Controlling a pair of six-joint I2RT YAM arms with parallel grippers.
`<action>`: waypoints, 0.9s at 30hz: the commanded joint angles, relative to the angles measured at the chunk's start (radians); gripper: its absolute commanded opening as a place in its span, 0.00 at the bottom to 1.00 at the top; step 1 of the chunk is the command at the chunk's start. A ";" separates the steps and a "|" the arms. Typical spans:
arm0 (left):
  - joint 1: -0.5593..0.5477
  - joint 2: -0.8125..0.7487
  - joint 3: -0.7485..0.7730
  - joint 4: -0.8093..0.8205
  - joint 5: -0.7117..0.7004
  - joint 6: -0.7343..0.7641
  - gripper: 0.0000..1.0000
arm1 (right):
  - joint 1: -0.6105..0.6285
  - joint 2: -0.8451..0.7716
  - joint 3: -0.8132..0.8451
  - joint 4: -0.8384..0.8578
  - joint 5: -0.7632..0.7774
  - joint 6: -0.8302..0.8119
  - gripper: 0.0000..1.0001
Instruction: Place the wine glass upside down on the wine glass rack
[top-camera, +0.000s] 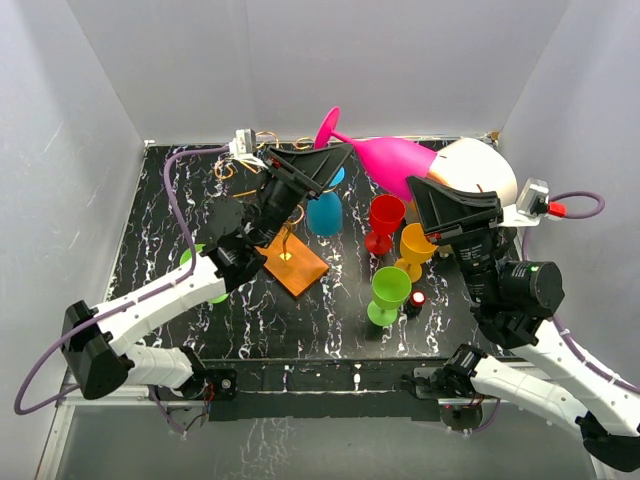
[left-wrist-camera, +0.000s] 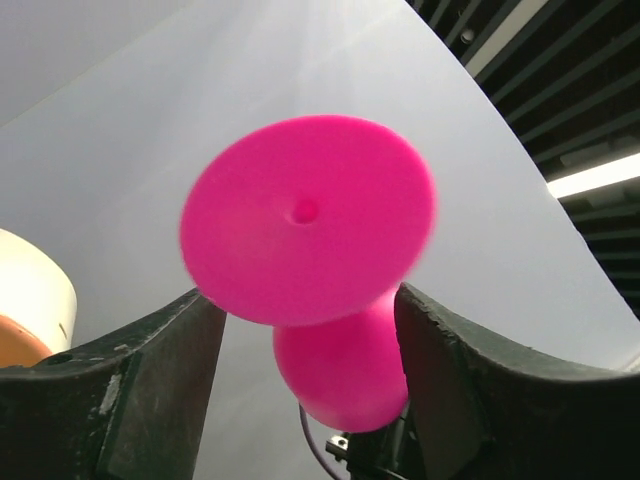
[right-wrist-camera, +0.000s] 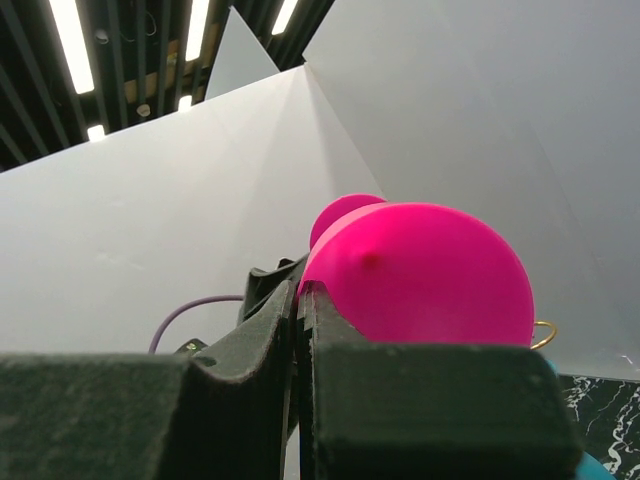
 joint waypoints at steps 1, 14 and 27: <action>-0.008 0.038 0.056 0.064 -0.081 -0.066 0.63 | 0.003 0.006 0.009 0.080 -0.043 0.007 0.00; -0.014 0.037 0.078 0.149 -0.123 -0.061 0.43 | 0.003 0.021 -0.041 0.040 -0.114 0.046 0.00; -0.015 0.031 0.078 0.174 -0.131 -0.014 0.00 | 0.003 -0.008 -0.056 -0.068 -0.069 0.063 0.07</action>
